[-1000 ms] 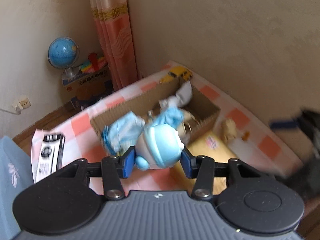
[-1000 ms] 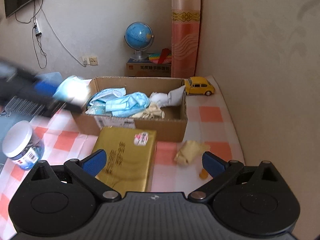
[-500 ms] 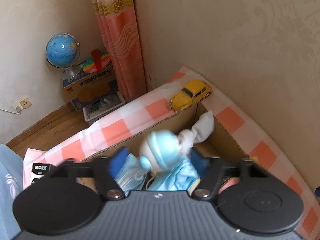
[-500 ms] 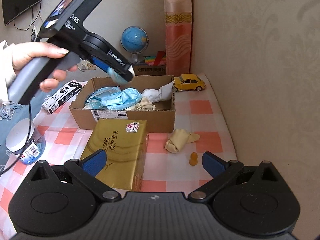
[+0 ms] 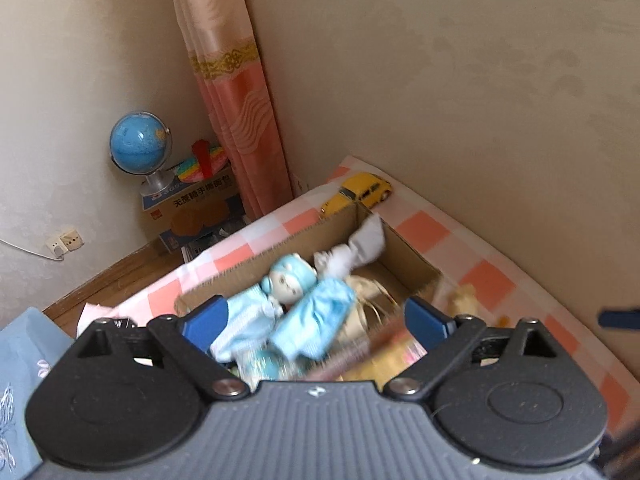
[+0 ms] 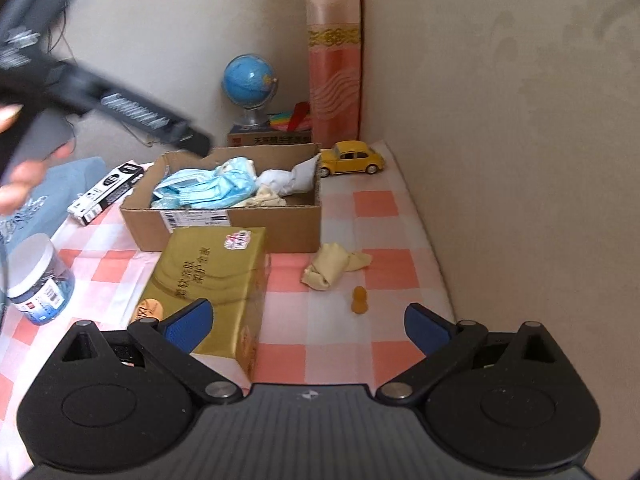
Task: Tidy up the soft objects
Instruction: 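Grasp the cream cloth on the table with the right tool, then grasp the small orange wooden figure with the left tool while the right tool holds the cloth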
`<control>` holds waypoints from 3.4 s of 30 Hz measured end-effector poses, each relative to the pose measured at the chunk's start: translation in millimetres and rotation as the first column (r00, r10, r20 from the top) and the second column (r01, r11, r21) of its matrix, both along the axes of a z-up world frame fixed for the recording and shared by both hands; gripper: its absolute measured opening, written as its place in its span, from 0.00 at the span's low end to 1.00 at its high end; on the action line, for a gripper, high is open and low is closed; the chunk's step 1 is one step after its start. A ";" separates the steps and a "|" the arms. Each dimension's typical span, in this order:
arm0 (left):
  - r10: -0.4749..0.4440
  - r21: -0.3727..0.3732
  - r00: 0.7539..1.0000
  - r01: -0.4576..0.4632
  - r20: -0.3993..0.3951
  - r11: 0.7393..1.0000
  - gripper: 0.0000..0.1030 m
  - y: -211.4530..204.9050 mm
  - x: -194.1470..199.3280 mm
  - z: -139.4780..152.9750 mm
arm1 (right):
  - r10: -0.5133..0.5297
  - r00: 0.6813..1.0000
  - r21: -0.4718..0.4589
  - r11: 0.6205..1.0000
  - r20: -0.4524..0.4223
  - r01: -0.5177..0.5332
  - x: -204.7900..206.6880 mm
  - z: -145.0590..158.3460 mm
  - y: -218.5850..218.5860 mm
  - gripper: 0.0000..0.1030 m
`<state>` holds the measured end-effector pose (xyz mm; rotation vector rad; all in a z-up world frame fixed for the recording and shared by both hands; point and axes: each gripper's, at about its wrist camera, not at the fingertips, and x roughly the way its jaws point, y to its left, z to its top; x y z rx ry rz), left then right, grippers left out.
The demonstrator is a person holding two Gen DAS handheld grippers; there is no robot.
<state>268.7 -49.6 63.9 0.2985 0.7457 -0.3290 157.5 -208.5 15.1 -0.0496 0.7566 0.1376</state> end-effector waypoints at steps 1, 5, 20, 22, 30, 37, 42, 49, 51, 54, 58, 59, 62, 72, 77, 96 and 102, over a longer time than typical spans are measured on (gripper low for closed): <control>0.004 -0.007 1.000 -0.004 0.011 1.000 0.96 2.0 -10.8 0.0 | -0.008 1.000 -0.004 1.000 0.003 0.008 -1.4 0.1 -1.3 1.00; 0.021 -0.038 0.999 -0.020 0.033 0.999 0.98 8.1 -53.6 -3.7 | -0.034 0.999 0.016 0.999 0.007 0.034 -7.3 -0.5 -9.4 1.00; 0.057 -0.150 0.998 -0.060 -0.023 0.987 0.99 8.0 -106.6 -33.0 | -0.064 0.996 0.018 0.998 0.065 0.063 1.3 -15.1 -17.5 0.83; 0.053 -0.143 0.998 -0.057 -0.027 0.988 0.99 6.0 -105.6 -36.4 | -0.057 0.996 0.016 0.998 0.063 0.056 10.1 -18.5 -17.7 0.82; 0.020 -0.139 0.999 -0.025 -0.039 0.990 0.99 0.0 -103.4 -50.0 | -0.046 0.998 0.022 0.999 0.036 0.045 59.0 -34.4 -18.7 0.73; 0.020 -0.151 0.999 -0.027 -0.051 0.988 0.99 0.9 -95.6 -56.8 | -0.017 1.000 -0.008 1.000 -0.017 0.017 96.6 -55.4 -10.8 0.65; 0.022 -0.157 0.998 -0.030 -0.052 0.987 0.99 3.9 -92.8 -59.0 | -0.006 0.999 -0.020 1.000 -0.043 0.005 109.4 -66.8 -6.5 0.59; 0.017 -0.174 0.998 -0.027 -0.056 0.984 0.99 5.8 -93.0 -59.8 | 0.001 0.998 -0.025 1.000 -0.062 -0.002 116.8 -74.2 -4.0 0.41; 0.017 -0.172 0.998 -0.026 -0.056 0.985 0.99 5.3 -93.8 -59.9 | 0.005 0.998 -0.022 1.000 -0.064 -0.006 117.0 -74.8 -4.3 0.37; 0.011 -0.163 0.999 -0.019 -0.052 0.986 0.99 2.7 -94.8 -59.1 | 0.002 0.998 -0.018 1.000 -0.058 -0.003 115.5 -72.9 -6.0 0.36; -0.014 -0.136 0.999 0.008 -0.040 0.991 0.98 -3.7 -96.1 -56.2 | 0.000 0.999 -0.011 1.000 -0.035 -0.001 108.3 -63.3 -9.3 0.36; -0.023 -0.126 0.999 0.019 -0.034 0.992 0.98 -7.1 -96.8 -55.0 | -0.002 1.000 -0.012 1.000 -0.028 0.001 105.9 -60.1 -10.0 0.36; -0.065 -0.105 0.998 0.062 -0.028 0.993 0.98 -14.3 -97.8 -52.7 | -0.010 1.000 -0.008 1.000 -0.016 0.010 93.1 -49.5 -14.0 0.36; -0.201 -0.101 0.977 0.194 -0.071 0.976 0.96 -41.3 -97.0 -52.2 | -0.049 0.999 0.016 0.999 0.022 0.048 25.5 -27.7 -31.6 0.36; -0.292 -0.081 0.953 0.285 -0.085 0.955 0.86 -60.9 -103.9 -54.9 | -0.080 0.997 0.012 0.997 0.006 0.080 1.9 -30.9 -44.8 0.36; -0.183 -0.148 0.968 0.158 -0.169 0.976 0.40 -132.1 -34.3 -86.1 | -0.085 0.996 -0.015 0.996 -0.028 0.085 -32.4 -52.7 -58.2 0.36; -0.102 -0.104 0.983 0.086 -0.155 0.991 0.39 -145.9 -22.6 -105.4 | -0.077 0.997 0.006 0.997 -0.031 0.077 -31.7 -55.0 -62.3 0.36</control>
